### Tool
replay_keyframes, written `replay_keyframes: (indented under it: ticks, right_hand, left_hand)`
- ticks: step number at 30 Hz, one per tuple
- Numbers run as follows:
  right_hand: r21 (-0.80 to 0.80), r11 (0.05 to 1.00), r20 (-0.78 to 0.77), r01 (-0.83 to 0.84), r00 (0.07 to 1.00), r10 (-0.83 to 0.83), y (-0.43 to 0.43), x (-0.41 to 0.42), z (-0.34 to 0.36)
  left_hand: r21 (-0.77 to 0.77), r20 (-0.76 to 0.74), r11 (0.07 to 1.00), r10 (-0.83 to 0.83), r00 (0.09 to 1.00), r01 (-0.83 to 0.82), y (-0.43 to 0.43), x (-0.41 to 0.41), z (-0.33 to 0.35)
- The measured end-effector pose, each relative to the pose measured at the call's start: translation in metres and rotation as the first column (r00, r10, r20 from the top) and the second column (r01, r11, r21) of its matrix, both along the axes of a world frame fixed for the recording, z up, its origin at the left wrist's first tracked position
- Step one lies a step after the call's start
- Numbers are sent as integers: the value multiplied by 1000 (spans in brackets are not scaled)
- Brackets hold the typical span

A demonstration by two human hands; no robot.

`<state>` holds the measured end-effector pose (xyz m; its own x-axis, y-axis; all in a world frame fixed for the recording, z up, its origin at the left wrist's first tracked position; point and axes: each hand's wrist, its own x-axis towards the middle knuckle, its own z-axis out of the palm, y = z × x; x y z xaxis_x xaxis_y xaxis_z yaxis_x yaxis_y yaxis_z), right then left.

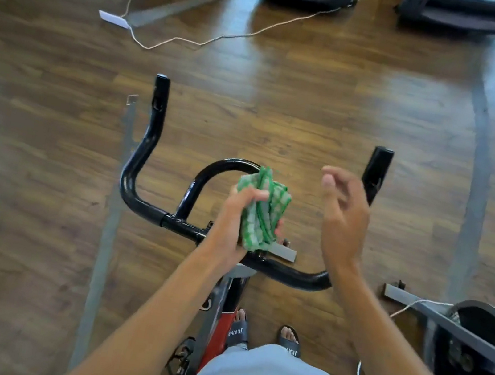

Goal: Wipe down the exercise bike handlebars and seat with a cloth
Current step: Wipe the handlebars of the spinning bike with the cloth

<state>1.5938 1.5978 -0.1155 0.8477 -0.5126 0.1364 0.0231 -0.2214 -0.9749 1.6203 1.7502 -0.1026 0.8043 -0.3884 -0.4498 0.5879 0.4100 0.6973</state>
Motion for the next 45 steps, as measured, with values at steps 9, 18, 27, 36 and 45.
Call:
replay_keyframes:
  ticks: [9,18,27,36,45]
  right_hand:
    - [938,276,80,-210,905,419,68,0,10]
    - [-14,842,-321,-539,800,507,66,-3,-2]
    - [-646,41,-589,-762,533,607,74,-18,-46]
    - [-656,195,-542,-729,635,550,130,10,-51]
    - [-690,142,-519,-710,622,585,155,22,-56]
  left_hand:
    - [201,160,977,34,986,-66,15,4,24]
    - [832,551,185,-160,819,-523,108,61,-19]
    - [891,382,-153,-262,887,-428,149,81,-80]
    - [854,482,-118,-189,856,-507,147,79,-83]
    - [746,666,14,4,746,-666,150,80,-88]
